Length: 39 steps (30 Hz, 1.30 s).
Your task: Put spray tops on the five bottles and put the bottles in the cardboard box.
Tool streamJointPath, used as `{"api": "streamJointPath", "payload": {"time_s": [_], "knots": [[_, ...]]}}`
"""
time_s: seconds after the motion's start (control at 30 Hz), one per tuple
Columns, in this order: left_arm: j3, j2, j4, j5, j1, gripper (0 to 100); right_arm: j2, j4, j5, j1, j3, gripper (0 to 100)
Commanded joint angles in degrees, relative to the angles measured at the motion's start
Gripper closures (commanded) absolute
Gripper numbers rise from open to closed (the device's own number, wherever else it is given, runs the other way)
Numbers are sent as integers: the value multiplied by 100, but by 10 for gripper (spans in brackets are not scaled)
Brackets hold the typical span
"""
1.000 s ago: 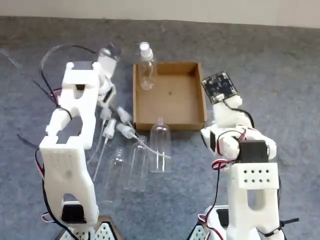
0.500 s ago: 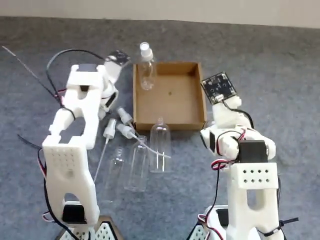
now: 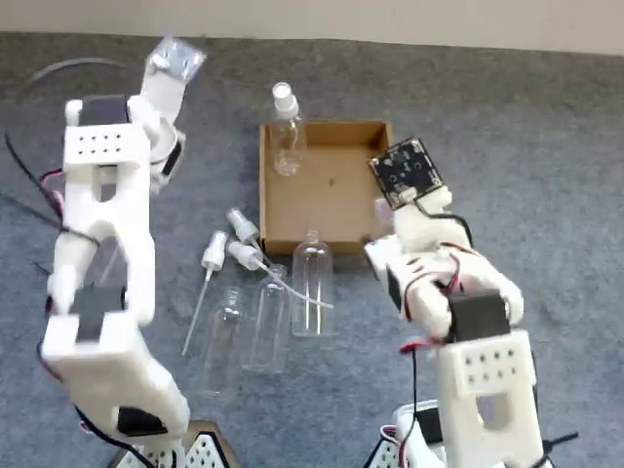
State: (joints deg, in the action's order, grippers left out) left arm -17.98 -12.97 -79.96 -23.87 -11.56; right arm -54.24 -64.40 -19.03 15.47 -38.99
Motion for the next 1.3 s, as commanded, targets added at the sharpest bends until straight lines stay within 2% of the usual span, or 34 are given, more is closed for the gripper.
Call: {"api": "streamJointPath", "payload": {"time_s": [0.0, 0.2, 0.3, 0.5, 0.7, 0.9, 1.27], "knots": [[-92, 2211, -607, 422, 145, 976, -927, 1033, 695, 462, -488, 995], [-48, 4462, -782, 1442, 1024, 976, -1974, 1912, 800, 1112, -1877, 995], [-40, 5130, -273, 2013, 1754, 976, -2484, 2273, 1152, 1200, -2440, 995], [-40, 5226, 1081, 2646, 3240, 994, -3688, 2642, 1301, 1200, -3292, 995], [-40, 4699, 2163, 2646, 4541, 994, -4637, 2615, 1301, 1200, -3952, 995], [-57, 3662, 2813, 2664, 5007, 994, -4980, 2615, 1301, 1182, -4242, 995], [-92, 3336, 2813, 2673, 5024, 994, -4989, 2615, 1301, 1174, -4251, 995]]}}
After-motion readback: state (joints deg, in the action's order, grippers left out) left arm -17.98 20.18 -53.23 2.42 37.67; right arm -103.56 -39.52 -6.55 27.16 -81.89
